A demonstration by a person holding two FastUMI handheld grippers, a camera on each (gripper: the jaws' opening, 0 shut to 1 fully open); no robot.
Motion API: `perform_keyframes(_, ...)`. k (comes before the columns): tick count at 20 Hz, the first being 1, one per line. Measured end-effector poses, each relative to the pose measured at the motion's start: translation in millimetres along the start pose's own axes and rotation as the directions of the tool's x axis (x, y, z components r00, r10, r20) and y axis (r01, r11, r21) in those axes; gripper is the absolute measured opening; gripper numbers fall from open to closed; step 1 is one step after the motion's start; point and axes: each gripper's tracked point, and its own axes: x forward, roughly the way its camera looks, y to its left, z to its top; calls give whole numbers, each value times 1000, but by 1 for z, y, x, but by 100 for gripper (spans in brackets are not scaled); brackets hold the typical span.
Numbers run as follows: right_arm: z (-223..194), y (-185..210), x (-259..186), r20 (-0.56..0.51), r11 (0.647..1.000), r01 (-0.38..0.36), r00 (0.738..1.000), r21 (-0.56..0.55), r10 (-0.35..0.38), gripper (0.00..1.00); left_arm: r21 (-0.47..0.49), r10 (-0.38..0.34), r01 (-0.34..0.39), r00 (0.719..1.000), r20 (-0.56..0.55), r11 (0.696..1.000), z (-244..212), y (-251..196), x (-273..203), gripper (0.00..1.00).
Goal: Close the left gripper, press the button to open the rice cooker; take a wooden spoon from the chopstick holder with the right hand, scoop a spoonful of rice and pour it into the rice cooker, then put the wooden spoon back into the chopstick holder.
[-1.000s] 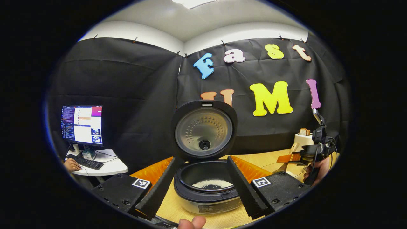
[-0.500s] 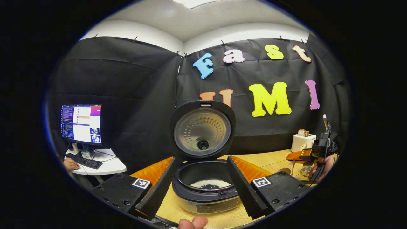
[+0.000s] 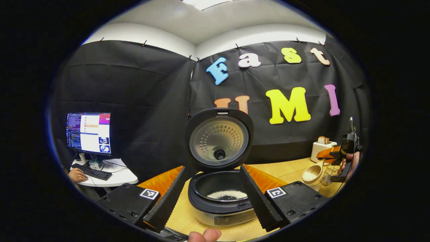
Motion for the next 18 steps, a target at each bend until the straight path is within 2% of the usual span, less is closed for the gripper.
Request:
perform_keyframes(4,6,40,4,3,999,-54,999,5,54,0,7,14,-14,1000,-9,1000,-4,8,1,100)
perform_keyframes(8,-7,92,16,-23,992,-125,992,0,125,0,9,28,-27,999,-21,1000,-8,20,2,100)
perform_keyframes(15,-71,196,41,-135,963,-255,961,-81,243,0,-6,38,-39,996,-80,999,-24,42,1,100)
perform_keyframes(18,-101,223,55,-191,952,-276,950,-134,248,0,-13,52,-53,996,-78,998,-24,53,-2,100)
